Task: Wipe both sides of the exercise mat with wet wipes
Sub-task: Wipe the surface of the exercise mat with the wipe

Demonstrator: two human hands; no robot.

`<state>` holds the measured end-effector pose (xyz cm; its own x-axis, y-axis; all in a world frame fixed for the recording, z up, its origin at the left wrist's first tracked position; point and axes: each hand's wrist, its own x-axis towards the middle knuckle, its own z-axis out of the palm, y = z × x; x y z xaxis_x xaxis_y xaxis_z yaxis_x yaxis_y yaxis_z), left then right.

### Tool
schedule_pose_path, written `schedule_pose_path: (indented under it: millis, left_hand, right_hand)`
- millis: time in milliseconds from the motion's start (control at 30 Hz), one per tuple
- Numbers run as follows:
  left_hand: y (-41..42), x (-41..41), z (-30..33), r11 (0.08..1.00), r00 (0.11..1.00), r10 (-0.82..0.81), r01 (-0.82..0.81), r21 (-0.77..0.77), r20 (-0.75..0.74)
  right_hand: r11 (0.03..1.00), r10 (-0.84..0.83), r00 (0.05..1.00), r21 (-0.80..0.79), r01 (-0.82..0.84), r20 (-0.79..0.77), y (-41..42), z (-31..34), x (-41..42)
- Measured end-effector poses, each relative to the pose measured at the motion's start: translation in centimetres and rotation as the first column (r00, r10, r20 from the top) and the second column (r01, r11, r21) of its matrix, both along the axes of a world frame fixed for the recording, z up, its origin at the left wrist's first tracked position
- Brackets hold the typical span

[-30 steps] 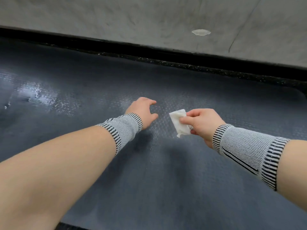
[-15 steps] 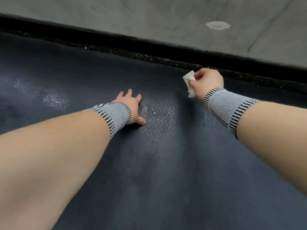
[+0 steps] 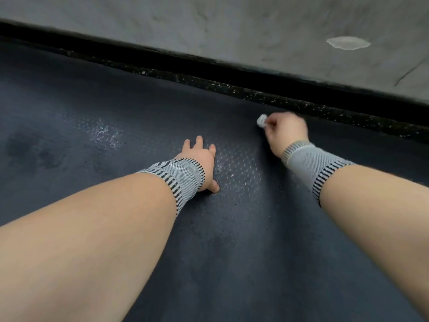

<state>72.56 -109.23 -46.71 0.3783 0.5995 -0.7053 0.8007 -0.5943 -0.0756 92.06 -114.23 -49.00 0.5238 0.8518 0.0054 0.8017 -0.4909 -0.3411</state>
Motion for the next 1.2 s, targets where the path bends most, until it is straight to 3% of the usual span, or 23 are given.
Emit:
schedule_pose_path:
  millis: [67, 133, 200, 333, 500, 567, 667, 733, 833, 900, 1100, 1200]
  left_hand:
    - [0.0, 0.0, 0.1, 1.000, 1.000, -0.001, 0.001, -0.002, 0.002]
    - [-0.1, 0.0, 0.0, 1.000, 1.000, 0.001, 0.000, -0.005, 0.005]
    - [-0.1, 0.0, -0.1, 1.000, 1.000, 0.000, 0.000, -0.006, 0.001]
    - [-0.1, 0.0, -0.2, 1.000, 1.000, 0.001, -0.001, -0.013, -0.002]
    - [0.0, 0.1, -0.1, 1.000, 1.000, 0.023, -0.023, -0.016, -0.015]
    - [-0.1, 0.4, 0.0, 0.999, 0.999, 0.029, -0.030, -0.016, -0.032]
    - [-0.1, 0.6, 0.2, 0.999, 0.998, 0.045, -0.046, -0.012, -0.045]
    - [-0.1, 0.6, 0.3, 0.999, 0.998, 0.046, -0.047, -0.023, -0.042]
    - [-0.1, 0.4, 0.2, 0.999, 0.999, 0.034, -0.036, -0.028, -0.037]
    - [0.0, 0.1, 0.2, 0.999, 0.999, 0.038, -0.039, -0.033, -0.021]
    - [-0.1, -0.2, -0.1, 1.000, 1.000, -0.003, 0.003, -0.013, 0.005]
    - [0.0, -0.4, -0.1, 1.000, 1.000, 0.003, -0.002, -0.022, 0.023]
  right_hand:
    - [0.991, -0.130, 0.991, 0.024, 0.130, 0.005, 1.5, 0.6, 1.8]
    - [0.986, -0.158, 0.987, -0.061, 0.158, 0.007, 2.8, 0.5, 2.5]
    - [0.991, -0.075, 0.997, -0.116, 0.071, -0.030, 3.2, 0.0, 1.1]
    - [0.968, 0.248, 0.969, -0.031, -0.249, -0.018, 1.4, -0.9, -0.7]
    - [0.990, -0.118, 0.992, -0.073, 0.121, 0.043, 3.1, -0.8, 2.6]
    - [0.993, -0.089, 0.996, -0.084, 0.089, 0.000, 4.2, -1.1, 1.4]
    - [0.992, 0.095, 0.985, -0.067, -0.105, -0.141, 4.5, -2.1, -0.5]
    - [0.985, 0.152, 0.978, -0.061, -0.162, -0.142, 3.3, -2.0, 0.0]
    - [0.996, -0.079, 0.994, -0.041, 0.076, -0.071, 1.7, -1.0, 3.2]
    - [0.989, -0.116, 0.993, -0.093, 0.119, 0.037, 2.0, -0.5, 3.5]
    - [0.997, 0.074, 0.991, -0.024, -0.077, -0.113, 5.5, -1.2, -1.9]
    - [0.976, 0.203, 0.976, -0.071, -0.208, -0.074, 2.8, -2.1, -1.3]
